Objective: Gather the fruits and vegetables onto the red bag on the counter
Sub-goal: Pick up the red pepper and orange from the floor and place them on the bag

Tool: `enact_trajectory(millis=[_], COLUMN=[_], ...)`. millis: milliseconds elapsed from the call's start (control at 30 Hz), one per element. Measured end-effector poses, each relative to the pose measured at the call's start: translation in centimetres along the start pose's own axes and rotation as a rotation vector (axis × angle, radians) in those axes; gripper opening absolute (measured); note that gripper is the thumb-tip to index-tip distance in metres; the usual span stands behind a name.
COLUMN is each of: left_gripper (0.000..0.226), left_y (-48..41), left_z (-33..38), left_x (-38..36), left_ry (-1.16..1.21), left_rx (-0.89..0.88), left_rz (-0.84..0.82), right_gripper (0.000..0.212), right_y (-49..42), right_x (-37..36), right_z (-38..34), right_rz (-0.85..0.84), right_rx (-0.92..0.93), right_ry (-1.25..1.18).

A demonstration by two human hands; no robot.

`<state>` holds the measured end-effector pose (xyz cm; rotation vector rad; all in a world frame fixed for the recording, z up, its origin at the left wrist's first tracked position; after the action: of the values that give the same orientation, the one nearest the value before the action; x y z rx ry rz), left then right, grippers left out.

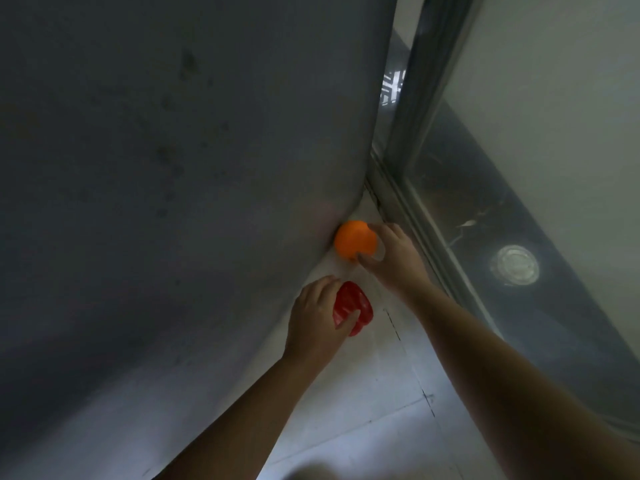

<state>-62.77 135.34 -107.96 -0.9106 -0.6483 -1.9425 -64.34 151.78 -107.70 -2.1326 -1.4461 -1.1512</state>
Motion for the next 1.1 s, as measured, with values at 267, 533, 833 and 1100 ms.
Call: enact_trajectory(millis=[267,533,833,1100], left_gripper=[0.074,0.080,0.077,0.075], left_y=[-0.1,0.3,1.6,2.5], left_z=[-1.3,-1.4,-1.8,-2.0], left_x=[-2.3,-3.2,-3.1,-2.9], left_ry=[0.018,0.068,0.198,0.337], left_rx=[0.037,0.055,0.183,0.334], left_rz=[-0.067,-0.150,-0.181,-0.097], right_gripper=[0.075,0.081,0.081,0.078], right_y=[-1.3,-1.4,-0.9,-0.2], right_x=[-1.4,-1.9,-3.0,-2.9], right_z=[1.1,1.3,0.1,0.4], right_rz=[-0.085,-0.077,-0.123,-0.101], right_rx=[0.002,0.027,0.027,-0.026], right_ry=[0.084,0.061,0.014,-0.135])
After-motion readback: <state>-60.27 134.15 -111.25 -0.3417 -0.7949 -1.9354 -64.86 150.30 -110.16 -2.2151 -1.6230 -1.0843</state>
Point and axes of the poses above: each hand's wrist, its own y-axis away from the middle knuckle, its own x-axis out of the back of the hand, z = x × y, the point moved 2 cm from there along -y, towards the middle knuckle, and after that the axes turned 3 degrees about z, right-handed, at the moved point
